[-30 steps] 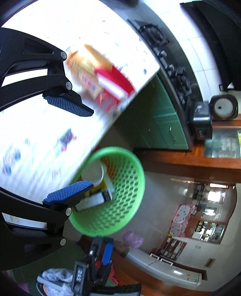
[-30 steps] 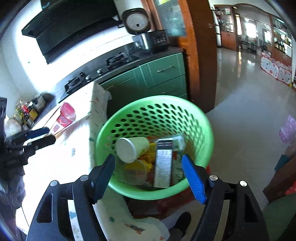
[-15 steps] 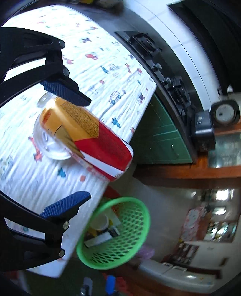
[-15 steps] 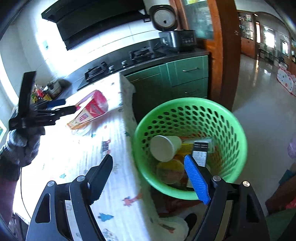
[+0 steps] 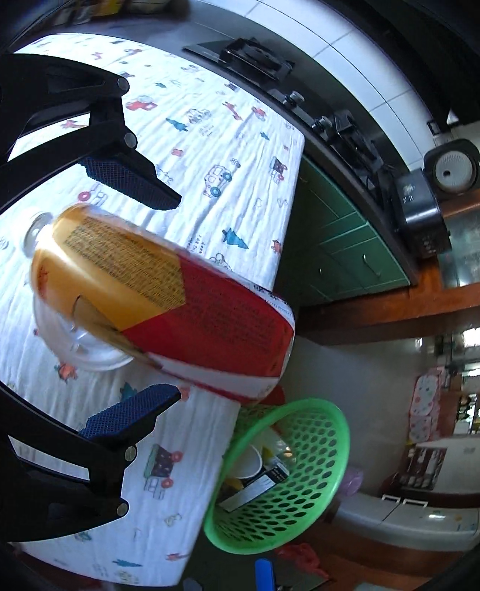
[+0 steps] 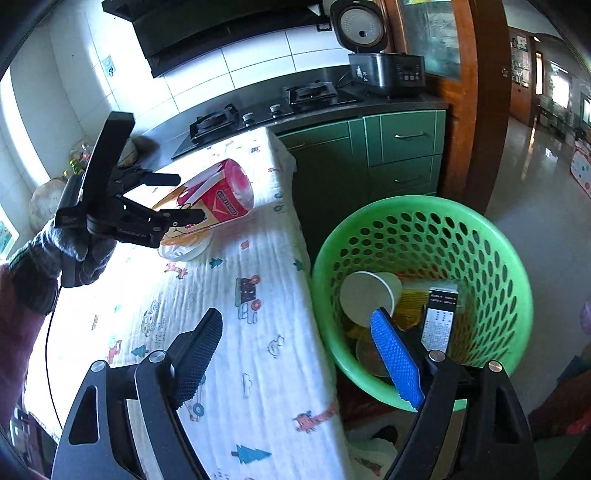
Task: Collect trash
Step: 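Close the left tool around the red-and-gold bottle and lift it, then grasp the clear plastic lid with the right tool while the left holds the bottle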
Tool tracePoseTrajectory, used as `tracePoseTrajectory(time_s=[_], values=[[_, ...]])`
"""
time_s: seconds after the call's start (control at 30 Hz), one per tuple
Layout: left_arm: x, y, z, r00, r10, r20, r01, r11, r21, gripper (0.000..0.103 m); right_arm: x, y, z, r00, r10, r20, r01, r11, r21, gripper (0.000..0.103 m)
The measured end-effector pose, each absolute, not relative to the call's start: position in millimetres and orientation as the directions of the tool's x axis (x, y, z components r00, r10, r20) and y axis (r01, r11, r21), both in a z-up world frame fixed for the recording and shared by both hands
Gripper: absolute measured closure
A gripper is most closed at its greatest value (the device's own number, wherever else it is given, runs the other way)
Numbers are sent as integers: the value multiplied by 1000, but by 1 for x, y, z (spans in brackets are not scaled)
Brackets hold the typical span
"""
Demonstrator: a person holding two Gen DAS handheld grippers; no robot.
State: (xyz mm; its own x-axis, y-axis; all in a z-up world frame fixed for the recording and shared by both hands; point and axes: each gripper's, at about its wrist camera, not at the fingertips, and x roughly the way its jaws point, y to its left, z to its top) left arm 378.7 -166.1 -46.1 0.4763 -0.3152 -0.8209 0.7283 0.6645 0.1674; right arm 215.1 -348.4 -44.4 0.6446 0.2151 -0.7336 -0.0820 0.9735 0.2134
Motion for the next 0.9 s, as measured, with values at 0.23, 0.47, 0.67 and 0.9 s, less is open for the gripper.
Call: tracePoseTrajectory(time_s=[0.23,0.47,0.67,0.9], values=[[392,-167,-58,439,-349,-828,735,669,108,11,227,-336,-54,620,216,-754,-90,975,204,23],[387,-158,-54,450,-411,-793,718,694,47,28,236,-327,-60,607,227,-762,-109,973,204,23],[378,-137,-34,486,-434,-759,647,762,-22,30,242,-317,-59,604,250,-756,-144,968,205,23],[372,-109,-6,533,-433,-727,570,819,-70,31,253,-300,-60,594,289,-751,-191,957,217,23]])
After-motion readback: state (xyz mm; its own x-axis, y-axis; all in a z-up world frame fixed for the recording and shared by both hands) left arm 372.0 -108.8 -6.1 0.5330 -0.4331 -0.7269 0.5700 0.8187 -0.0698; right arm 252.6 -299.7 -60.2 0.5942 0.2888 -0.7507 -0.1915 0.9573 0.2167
